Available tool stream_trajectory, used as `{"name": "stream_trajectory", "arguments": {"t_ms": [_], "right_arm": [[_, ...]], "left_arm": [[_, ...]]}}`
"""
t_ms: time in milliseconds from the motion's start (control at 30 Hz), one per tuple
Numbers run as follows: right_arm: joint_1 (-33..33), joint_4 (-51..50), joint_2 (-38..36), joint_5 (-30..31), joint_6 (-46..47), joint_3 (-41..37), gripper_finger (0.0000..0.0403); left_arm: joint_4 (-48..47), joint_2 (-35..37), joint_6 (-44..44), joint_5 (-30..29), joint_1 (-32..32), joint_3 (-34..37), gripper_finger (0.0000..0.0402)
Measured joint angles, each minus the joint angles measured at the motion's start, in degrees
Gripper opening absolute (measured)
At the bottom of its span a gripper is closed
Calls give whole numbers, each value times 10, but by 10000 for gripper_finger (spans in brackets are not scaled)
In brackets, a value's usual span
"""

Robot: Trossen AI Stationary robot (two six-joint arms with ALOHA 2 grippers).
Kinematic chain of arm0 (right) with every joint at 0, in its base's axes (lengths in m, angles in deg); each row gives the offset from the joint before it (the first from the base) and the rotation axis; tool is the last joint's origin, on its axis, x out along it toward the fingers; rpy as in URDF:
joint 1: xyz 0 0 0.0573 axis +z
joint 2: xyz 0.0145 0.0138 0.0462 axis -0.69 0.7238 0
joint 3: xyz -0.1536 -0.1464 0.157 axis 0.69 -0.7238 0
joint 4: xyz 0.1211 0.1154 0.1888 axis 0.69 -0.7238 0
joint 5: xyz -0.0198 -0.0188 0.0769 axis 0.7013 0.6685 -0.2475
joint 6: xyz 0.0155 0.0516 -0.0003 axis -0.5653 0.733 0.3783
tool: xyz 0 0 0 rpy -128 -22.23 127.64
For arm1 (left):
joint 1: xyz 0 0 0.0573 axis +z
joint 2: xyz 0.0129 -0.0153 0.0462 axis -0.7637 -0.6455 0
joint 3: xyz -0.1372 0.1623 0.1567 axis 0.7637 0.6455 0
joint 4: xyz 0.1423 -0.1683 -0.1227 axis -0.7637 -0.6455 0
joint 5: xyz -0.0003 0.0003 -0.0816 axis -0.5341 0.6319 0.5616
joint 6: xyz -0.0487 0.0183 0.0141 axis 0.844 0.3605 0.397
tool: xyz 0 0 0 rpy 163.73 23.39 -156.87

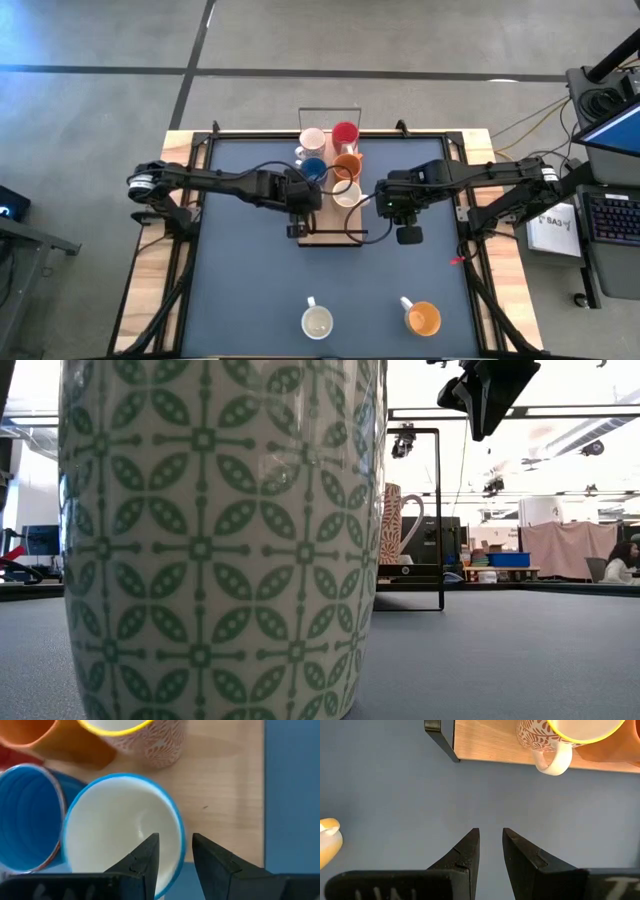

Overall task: Place coffee mugs
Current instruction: Put the red patterned mug on the shelf, then move the yellow mug to the middle right of the table

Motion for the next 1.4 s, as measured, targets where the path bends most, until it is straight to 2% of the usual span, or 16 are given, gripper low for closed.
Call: {"name": "stream_trajectory", "arguments": {"t_ms": [100,1267,1400], "right_arm": [[0,0,0,0,0,0,73],[0,0,0,0,0,0,73],[0,0,0,0,8,0,73]], "left_arm": [[16,0,-3,29,0,0,100],[95,2,-37,31,7,0,100],[60,7,-36,30,6,-40,100]]}}
